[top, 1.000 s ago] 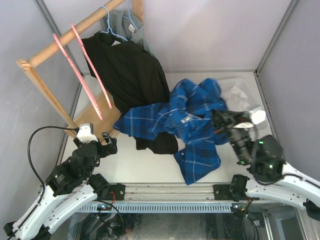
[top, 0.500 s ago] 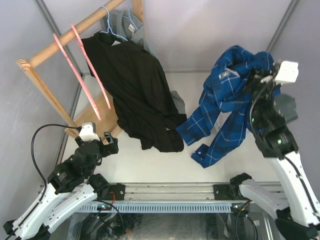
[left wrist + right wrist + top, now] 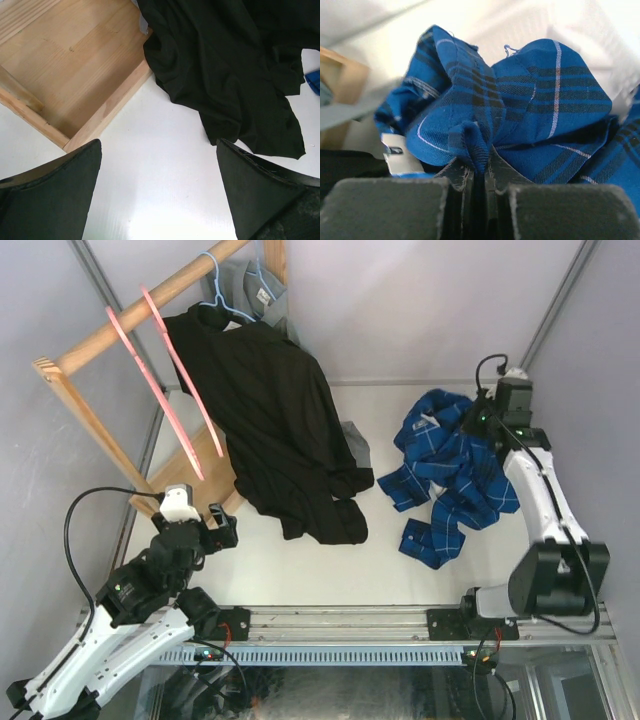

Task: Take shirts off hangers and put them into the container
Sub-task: Place the shirt in the bin.

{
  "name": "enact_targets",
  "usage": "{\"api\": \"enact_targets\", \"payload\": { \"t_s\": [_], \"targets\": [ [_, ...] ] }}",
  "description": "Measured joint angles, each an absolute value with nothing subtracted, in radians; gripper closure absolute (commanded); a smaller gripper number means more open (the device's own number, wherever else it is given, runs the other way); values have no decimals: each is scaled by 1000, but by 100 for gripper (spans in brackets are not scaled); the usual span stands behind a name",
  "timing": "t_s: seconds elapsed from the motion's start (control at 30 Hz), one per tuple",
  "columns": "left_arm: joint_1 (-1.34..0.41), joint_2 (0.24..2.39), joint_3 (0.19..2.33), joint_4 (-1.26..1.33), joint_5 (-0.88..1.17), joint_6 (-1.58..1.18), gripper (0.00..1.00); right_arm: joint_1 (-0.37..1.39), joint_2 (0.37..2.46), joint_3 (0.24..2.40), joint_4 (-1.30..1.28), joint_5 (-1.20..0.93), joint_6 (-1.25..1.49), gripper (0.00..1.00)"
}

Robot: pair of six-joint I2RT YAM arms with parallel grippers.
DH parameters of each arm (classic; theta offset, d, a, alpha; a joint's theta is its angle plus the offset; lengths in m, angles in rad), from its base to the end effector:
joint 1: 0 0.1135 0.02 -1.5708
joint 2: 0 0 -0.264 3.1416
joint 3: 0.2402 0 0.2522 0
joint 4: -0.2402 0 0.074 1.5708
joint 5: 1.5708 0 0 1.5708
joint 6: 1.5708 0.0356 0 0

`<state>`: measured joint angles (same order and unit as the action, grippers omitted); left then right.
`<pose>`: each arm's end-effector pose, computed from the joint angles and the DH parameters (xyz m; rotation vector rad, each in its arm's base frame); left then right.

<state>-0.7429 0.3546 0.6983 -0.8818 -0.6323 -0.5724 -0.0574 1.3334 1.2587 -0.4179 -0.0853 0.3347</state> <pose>0.0666 -0.0326 0.2916 -0.1965 1.9915 -0.1734 0.3028 -0.0144 0.3599 0.3516 2.0415 0.2587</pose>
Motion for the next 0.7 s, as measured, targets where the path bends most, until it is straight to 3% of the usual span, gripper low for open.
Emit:
{"api": "enact_targets", "payload": {
  "t_s": [0.27,0.53,0.7],
  "targets": [
    [-743,360,698,-881,-625,-572,1,-105,1552,1137,-422,-62,409,97],
    [-743,365,698,-878,-624,-572,1,-121,1667,1108,-400,-39,426,86],
    [-743,366,698,-878,-624,-572,0,-123,1711,1092,-385,-41,427,73]
  ]
}}
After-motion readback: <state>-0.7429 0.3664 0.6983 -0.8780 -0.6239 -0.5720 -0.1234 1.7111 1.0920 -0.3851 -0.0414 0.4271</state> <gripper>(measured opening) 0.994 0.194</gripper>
